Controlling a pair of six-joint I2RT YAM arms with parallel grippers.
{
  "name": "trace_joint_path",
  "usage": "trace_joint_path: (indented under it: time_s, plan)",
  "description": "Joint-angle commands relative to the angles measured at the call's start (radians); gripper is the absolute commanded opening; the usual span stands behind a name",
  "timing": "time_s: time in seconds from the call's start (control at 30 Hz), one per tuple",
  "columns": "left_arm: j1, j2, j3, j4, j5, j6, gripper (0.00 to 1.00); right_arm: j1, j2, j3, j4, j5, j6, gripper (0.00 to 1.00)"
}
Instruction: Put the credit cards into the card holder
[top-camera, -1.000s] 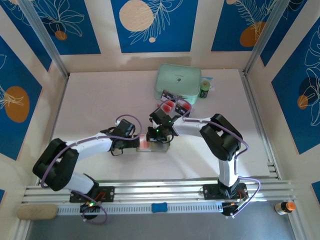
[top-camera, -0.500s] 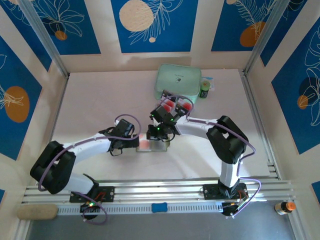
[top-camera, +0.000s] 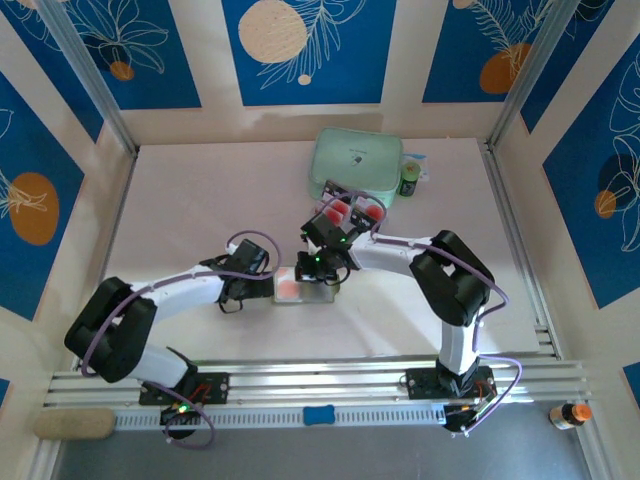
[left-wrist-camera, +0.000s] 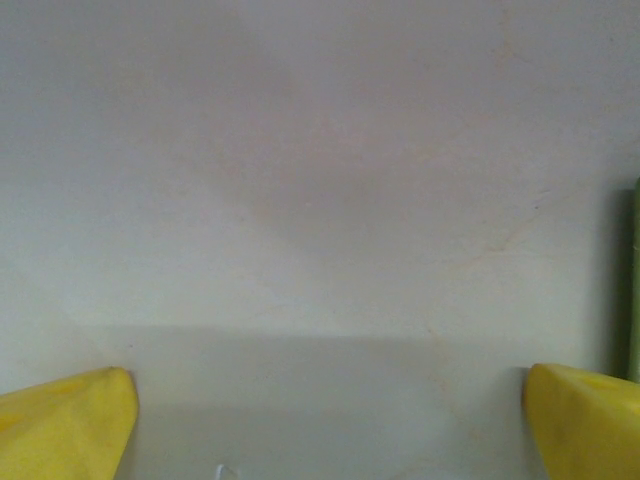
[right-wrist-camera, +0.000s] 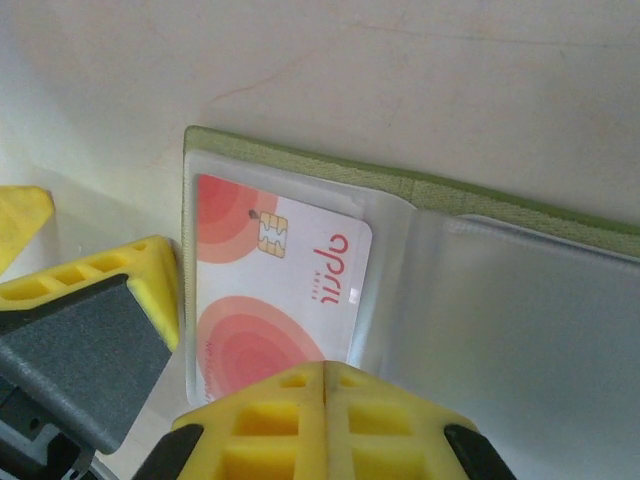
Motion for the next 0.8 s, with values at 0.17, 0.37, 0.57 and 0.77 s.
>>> trace_joint_path:
  time_s: [0.17, 0.37, 0.57, 0.77]
  plan:
    - [0.012, 0.045, 0.002, -0.008, 0.016, -0.005, 1.00, 0.023, 0.052, 0.009, -0.023, -0.014, -0.005, 0.00]
    - [0.012, 0.053, -0.002, 0.003, 0.023, -0.004, 1.00, 0.033, 0.076, 0.028, -0.023, -0.030, -0.001, 0.00]
    - [0.012, 0.051, -0.010, 0.011, 0.027, -0.004, 1.00, 0.034, 0.081, 0.031, -0.007, -0.047, 0.015, 0.00]
    - [0.011, 0.042, -0.016, 0.018, 0.033, -0.005, 1.00, 0.032, 0.078, 0.024, 0.005, -0.067, 0.028, 0.00]
